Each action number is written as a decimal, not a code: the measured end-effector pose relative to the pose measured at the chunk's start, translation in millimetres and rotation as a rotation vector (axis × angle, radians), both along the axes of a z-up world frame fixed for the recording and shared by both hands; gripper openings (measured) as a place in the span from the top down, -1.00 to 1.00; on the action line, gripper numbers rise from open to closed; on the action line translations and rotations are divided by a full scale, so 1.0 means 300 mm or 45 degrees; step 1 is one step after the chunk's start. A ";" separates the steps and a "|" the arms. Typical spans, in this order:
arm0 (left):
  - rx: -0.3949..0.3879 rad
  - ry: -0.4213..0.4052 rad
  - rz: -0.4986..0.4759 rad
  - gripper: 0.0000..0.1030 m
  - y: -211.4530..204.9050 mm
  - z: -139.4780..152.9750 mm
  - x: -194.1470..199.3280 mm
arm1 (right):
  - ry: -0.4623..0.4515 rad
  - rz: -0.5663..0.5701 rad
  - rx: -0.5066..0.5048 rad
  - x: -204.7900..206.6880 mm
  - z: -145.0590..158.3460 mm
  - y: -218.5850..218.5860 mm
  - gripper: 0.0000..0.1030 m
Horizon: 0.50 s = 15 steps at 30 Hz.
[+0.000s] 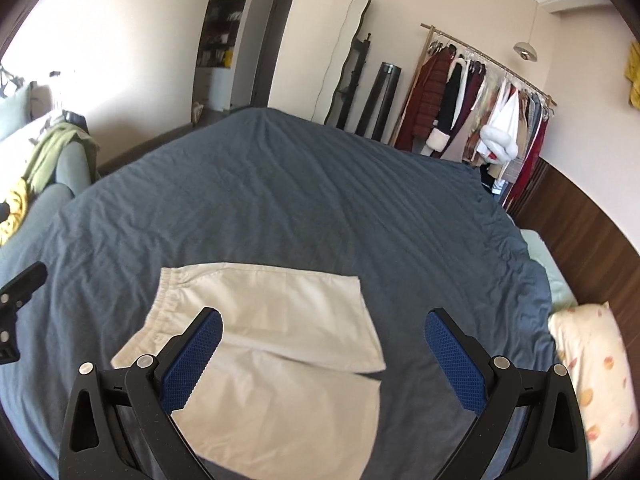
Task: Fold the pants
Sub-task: 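Lower the left tool to the elastic cuff while the right tool reaches the opposite corner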
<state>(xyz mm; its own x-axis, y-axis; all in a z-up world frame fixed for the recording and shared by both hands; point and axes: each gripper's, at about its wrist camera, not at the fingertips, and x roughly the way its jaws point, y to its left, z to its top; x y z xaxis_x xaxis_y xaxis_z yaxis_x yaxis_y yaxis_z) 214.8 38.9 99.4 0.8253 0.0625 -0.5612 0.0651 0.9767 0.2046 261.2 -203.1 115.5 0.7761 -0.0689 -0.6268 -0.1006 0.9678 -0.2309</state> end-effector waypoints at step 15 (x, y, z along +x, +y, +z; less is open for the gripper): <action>0.095 0.321 -0.053 -1.00 -0.033 -0.074 0.369 | 0.353 -0.041 -0.125 0.413 -0.063 -0.058 -0.98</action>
<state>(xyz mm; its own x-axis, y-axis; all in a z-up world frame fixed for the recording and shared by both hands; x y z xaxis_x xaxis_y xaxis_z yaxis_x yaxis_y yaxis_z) 325.5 29.2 77.3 0.6629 0.0800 -0.7444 0.1633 0.9549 0.2480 385.2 -220.4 96.6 0.5728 -0.1614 -0.8036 -0.1427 0.9458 -0.2917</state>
